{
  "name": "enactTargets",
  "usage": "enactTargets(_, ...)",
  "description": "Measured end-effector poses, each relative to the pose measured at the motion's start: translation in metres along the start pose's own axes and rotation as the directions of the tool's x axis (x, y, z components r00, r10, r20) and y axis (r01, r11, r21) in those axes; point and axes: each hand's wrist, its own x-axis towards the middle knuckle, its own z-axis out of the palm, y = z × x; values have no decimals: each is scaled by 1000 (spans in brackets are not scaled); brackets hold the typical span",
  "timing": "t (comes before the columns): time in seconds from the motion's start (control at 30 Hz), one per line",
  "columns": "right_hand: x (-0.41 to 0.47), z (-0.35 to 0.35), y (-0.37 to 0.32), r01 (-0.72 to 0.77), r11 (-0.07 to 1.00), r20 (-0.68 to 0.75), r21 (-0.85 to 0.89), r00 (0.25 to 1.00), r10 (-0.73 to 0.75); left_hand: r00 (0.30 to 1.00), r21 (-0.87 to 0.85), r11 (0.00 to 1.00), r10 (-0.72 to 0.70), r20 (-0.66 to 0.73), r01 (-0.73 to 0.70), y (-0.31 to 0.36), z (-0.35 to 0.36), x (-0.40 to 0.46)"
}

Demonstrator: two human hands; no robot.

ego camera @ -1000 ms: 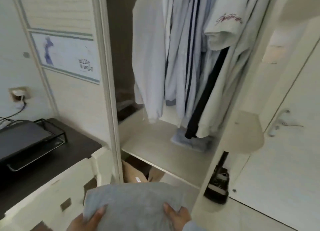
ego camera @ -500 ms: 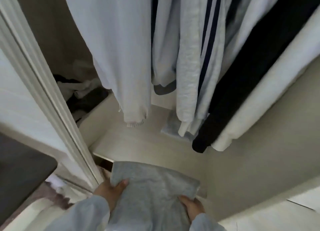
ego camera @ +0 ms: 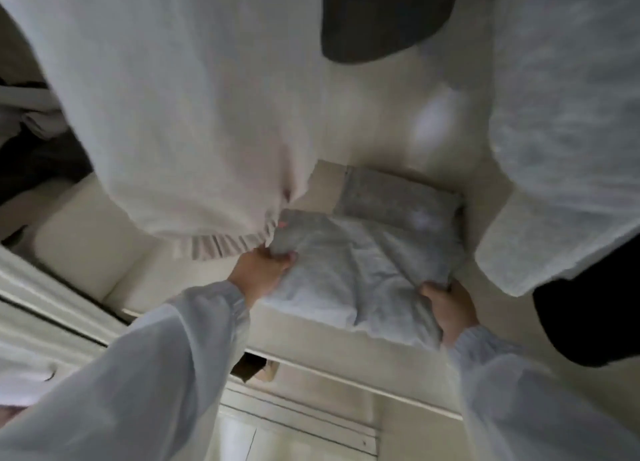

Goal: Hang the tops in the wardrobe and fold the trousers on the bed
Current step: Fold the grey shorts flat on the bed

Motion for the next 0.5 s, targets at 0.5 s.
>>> enactTargets(0.5, 182, -11, -61, 255, 952, -86, 170, 966, -244, 893, 157, 884, 450, -19, -441, 56, 75, 165)
